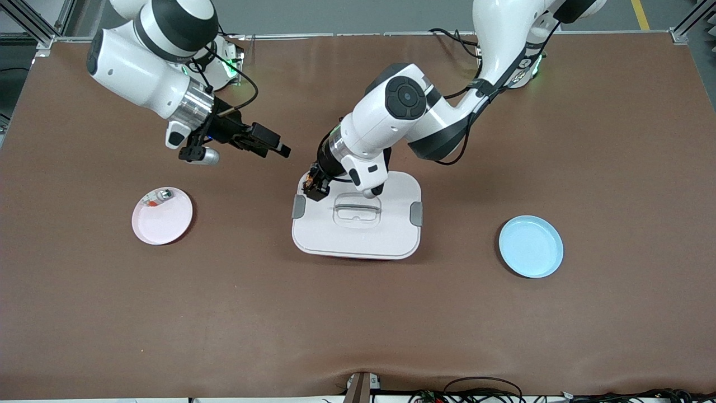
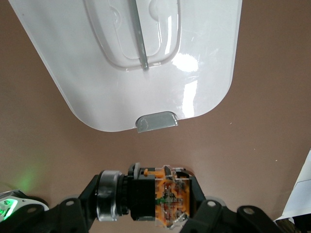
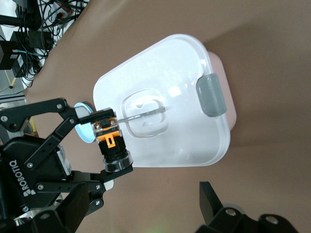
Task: Transfer orange switch to right arm and place
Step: 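Grasp the switch with the right gripper beside the left gripper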
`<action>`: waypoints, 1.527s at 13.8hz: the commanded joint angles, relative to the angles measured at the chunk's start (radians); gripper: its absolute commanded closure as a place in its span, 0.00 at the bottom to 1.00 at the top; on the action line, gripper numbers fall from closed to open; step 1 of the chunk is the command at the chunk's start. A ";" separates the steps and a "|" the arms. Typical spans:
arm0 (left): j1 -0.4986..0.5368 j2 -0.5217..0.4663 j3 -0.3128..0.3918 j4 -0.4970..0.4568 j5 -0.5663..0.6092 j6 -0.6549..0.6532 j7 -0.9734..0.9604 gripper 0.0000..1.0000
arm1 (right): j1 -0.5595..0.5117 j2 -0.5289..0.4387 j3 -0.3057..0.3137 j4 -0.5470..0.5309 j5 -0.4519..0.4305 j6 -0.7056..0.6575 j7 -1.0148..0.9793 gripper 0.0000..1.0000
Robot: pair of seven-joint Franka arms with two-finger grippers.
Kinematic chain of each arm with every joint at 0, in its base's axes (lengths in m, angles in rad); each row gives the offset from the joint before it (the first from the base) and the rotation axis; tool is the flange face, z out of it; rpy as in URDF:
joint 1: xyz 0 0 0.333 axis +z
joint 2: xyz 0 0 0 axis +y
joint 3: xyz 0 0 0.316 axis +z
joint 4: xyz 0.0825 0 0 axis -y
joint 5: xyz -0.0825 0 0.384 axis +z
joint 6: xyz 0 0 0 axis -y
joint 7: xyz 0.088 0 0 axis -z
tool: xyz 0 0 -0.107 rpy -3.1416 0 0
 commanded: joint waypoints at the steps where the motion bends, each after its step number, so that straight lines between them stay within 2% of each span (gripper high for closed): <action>1: -0.025 0.004 0.016 0.028 -0.005 -0.021 -0.012 1.00 | 0.050 0.035 -0.006 0.021 0.048 0.050 -0.016 0.00; 5: -0.023 0.004 0.017 0.026 0.002 -0.026 -0.012 1.00 | 0.099 0.075 -0.006 0.026 0.057 0.117 -0.014 0.00; 12: -0.023 -0.007 0.022 0.026 0.009 -0.067 -0.014 1.00 | 0.116 0.139 -0.006 0.074 0.057 0.132 -0.014 0.00; 20: -0.023 -0.008 0.029 0.026 0.009 -0.099 -0.015 1.00 | 0.153 0.173 -0.006 0.080 0.057 0.180 -0.014 0.00; 21: -0.025 -0.010 0.031 0.026 0.009 -0.099 -0.015 1.00 | 0.154 0.175 -0.006 0.081 0.059 0.180 -0.014 0.09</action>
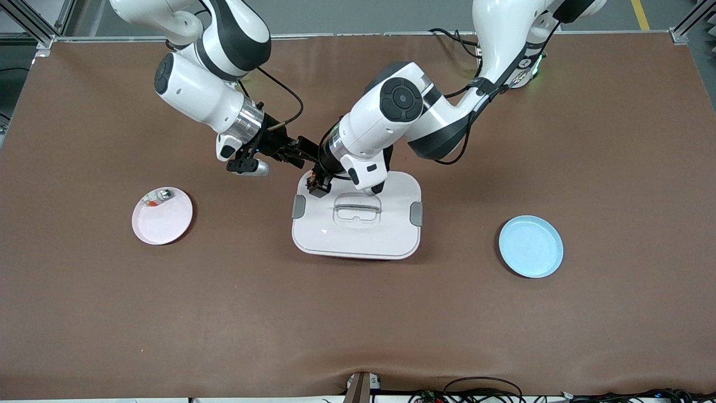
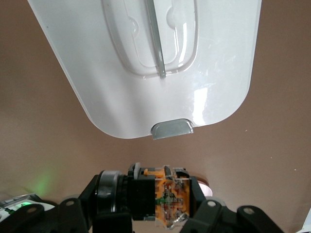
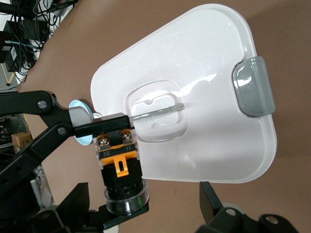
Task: Transfer orange switch to right arm and place
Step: 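Grasp the switch with the right gripper beside the left gripper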
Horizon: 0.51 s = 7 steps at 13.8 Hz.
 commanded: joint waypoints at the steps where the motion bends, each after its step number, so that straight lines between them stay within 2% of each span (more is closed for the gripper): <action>1: -0.015 -0.010 0.020 0.012 0.007 -0.020 -0.015 1.00 | 0.015 0.014 -0.007 0.029 0.030 0.003 -0.014 0.20; 3: -0.015 -0.010 0.020 0.012 0.005 -0.020 -0.015 1.00 | 0.015 0.024 -0.007 0.039 0.032 0.003 -0.013 0.42; 7: -0.015 -0.010 0.020 0.014 0.005 -0.020 -0.015 1.00 | 0.035 0.059 -0.007 0.084 0.110 0.020 -0.016 0.42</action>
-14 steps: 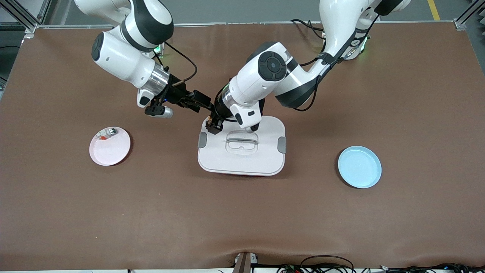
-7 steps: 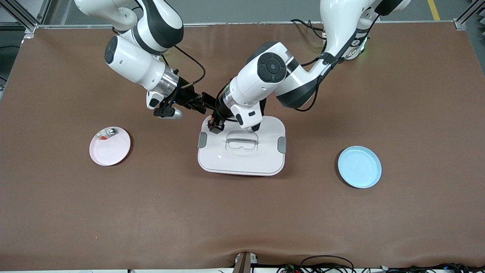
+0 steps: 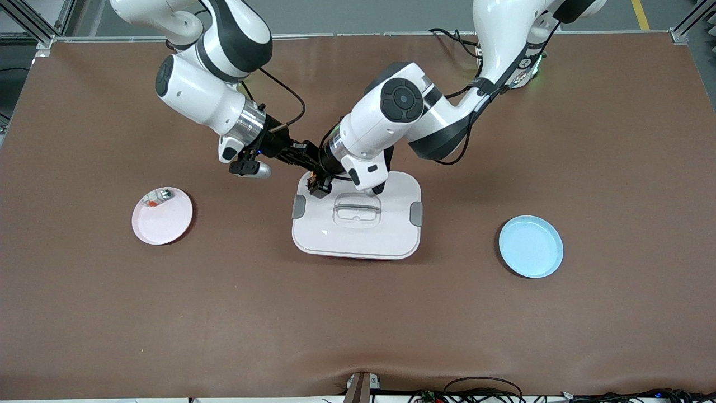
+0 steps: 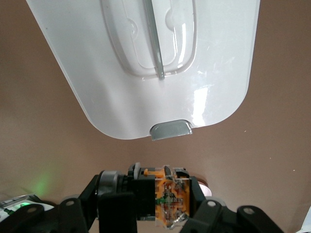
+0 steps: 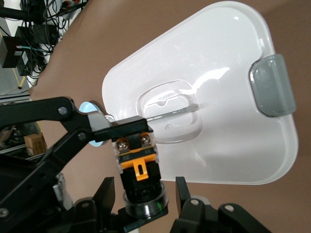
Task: Transfer orange switch to right arm and place
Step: 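Grasp the switch with the right gripper beside the left gripper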
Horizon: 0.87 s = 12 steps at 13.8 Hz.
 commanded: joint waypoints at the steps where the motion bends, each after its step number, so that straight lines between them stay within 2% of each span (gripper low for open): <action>1: -0.015 -0.010 0.016 0.012 0.004 -0.019 -0.015 1.00 | 0.040 0.043 -0.007 0.047 0.052 0.037 -0.012 0.42; 2: -0.015 -0.010 0.016 0.012 0.005 -0.019 -0.015 1.00 | 0.040 0.055 -0.007 0.050 0.052 0.050 -0.015 0.43; 4: -0.015 -0.010 0.014 0.012 0.003 -0.019 -0.015 1.00 | 0.037 0.058 -0.008 0.051 0.053 0.050 -0.058 0.55; 9: -0.016 -0.008 0.014 0.012 0.003 -0.019 -0.015 1.00 | 0.043 0.068 -0.008 0.051 0.052 0.062 -0.081 1.00; 12: -0.016 -0.010 0.011 0.014 0.003 -0.017 -0.015 0.98 | 0.043 0.068 -0.008 0.053 0.050 0.060 -0.100 1.00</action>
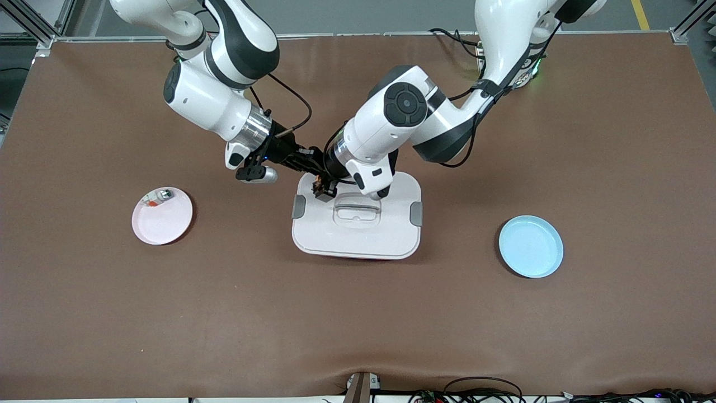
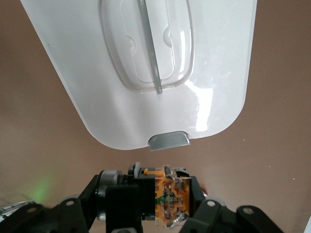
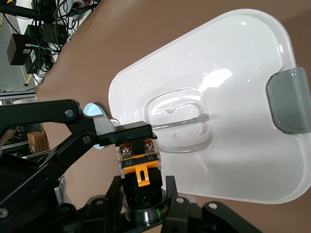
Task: Transfer orange switch to right arm and place
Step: 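Open the left gripper and withdraw it while the right gripper holds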
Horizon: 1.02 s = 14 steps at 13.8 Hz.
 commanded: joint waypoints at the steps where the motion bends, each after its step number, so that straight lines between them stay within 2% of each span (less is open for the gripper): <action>1: -0.017 -0.008 -0.006 0.013 -0.001 0.002 -0.018 0.96 | 0.026 0.030 -0.005 0.030 0.027 0.018 -0.030 1.00; 3: -0.017 -0.008 -0.006 0.013 -0.001 0.002 -0.018 0.88 | 0.026 0.030 -0.005 0.030 0.027 0.018 -0.032 1.00; 5: -0.013 -0.008 -0.007 0.016 -0.003 0.007 -0.017 0.62 | 0.026 0.030 -0.005 0.030 0.027 0.018 -0.030 1.00; 7: -0.011 -0.007 0.000 0.018 0.000 0.008 -0.003 0.00 | 0.026 0.030 -0.005 0.030 0.027 0.018 -0.029 1.00; 11: 0.000 -0.030 0.009 0.019 0.002 0.001 0.016 0.00 | 0.026 0.028 -0.005 0.030 0.027 0.017 -0.032 1.00; 14: 0.020 -0.054 0.045 0.018 0.065 -0.025 0.023 0.00 | 0.024 0.027 -0.005 0.032 0.014 0.012 -0.036 1.00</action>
